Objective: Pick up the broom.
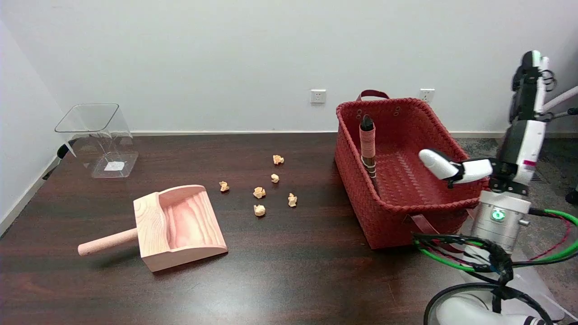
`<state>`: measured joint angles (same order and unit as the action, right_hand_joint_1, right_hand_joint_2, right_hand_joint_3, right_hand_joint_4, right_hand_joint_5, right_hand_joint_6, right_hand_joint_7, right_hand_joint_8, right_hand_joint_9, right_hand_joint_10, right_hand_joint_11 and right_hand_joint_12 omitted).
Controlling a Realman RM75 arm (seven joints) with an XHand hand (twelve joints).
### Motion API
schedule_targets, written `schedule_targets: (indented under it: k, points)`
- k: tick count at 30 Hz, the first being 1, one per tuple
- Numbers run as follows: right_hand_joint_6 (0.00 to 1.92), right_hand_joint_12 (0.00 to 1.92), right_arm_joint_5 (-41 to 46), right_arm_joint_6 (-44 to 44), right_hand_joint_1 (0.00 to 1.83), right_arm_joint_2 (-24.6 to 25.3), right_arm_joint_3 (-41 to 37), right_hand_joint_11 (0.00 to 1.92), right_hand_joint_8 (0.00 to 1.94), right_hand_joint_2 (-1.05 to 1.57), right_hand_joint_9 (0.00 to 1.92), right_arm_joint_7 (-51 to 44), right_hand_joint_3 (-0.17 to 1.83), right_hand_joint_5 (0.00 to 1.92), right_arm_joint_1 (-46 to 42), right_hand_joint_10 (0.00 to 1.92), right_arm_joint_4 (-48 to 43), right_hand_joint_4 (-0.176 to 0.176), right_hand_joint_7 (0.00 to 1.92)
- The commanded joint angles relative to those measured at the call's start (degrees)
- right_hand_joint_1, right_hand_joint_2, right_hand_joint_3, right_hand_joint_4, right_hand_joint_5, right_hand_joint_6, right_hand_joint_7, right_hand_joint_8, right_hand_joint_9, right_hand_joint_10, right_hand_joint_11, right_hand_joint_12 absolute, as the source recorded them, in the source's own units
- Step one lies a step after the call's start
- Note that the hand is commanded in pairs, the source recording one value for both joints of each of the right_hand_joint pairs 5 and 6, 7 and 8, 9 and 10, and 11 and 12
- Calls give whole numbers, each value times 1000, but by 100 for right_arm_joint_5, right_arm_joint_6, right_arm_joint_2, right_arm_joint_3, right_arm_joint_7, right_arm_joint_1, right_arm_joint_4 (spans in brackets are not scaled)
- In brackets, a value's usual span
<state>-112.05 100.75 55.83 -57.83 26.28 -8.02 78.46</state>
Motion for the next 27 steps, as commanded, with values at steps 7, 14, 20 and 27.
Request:
schedule_targets:
  k: [7, 14, 20, 27]
  points:
    - [53, 53, -305, -1381, 1034, 197, 326, 53, 0, -412, 53, -1085, 965, 53, 93, 53, 526, 0, 0]
    - [0, 0, -48, -1817, 1038, 197, 304, 0, 0, -445, 0, -1035, 977, 0, 103, 0, 649, 0, 0]
    - [0, 0, 173, -2134, 1031, 196, 288, 0, 0, -467, 0, -1013, 1015, 0, 111, 0, 697, 0, 0]
    - [0, 0, 117, -2341, 1030, 190, 503, 0, 0, -468, 0, -971, 1014, 0, 104, 0, 1079, 0, 0]
